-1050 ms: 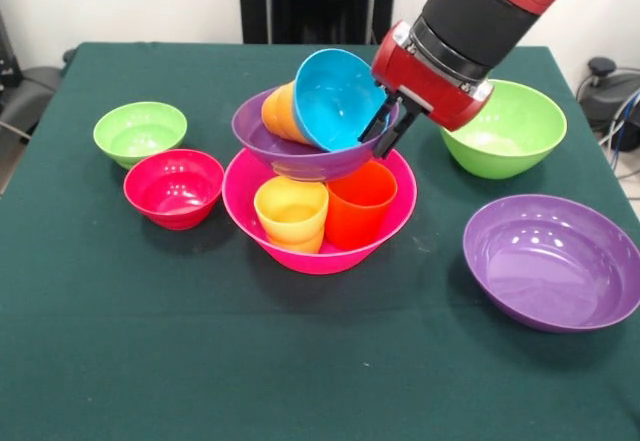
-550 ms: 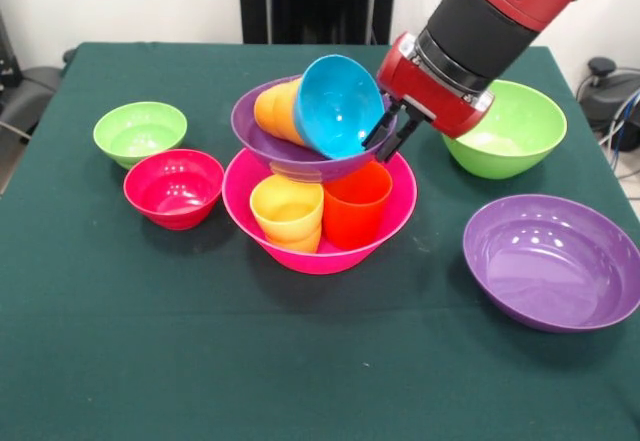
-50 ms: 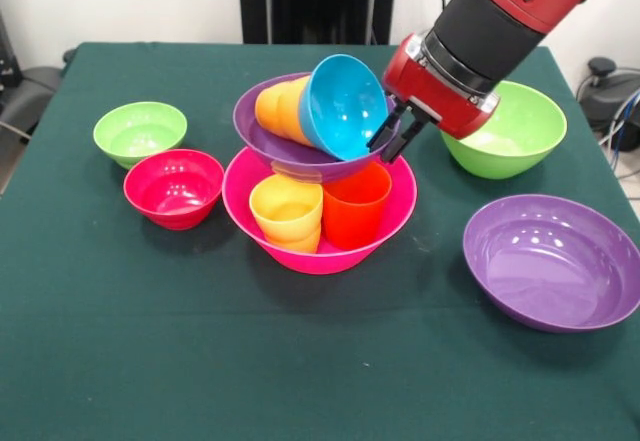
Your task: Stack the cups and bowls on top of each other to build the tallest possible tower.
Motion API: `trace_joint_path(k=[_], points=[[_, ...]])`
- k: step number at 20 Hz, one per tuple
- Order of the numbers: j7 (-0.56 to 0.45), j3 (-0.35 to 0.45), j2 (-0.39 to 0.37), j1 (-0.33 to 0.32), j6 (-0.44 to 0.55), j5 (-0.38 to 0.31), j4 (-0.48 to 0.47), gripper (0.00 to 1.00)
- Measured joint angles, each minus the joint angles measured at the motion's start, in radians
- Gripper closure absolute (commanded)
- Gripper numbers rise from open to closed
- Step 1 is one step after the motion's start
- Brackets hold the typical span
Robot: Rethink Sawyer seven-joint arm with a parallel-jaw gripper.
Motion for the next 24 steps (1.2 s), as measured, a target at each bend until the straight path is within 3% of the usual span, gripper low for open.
trace_joint_path(k=[5,6,24], points=[[0.0,-0.001,0.004,-0.001,0.0,0.0,-0.011,1.0],[0.0,-0.002,0.004,-0.001,0.0,0.0,-0.013,0.0],[0.0,-0.021,0.023,0.01,0.0,0.0,-0.043,0.0]])
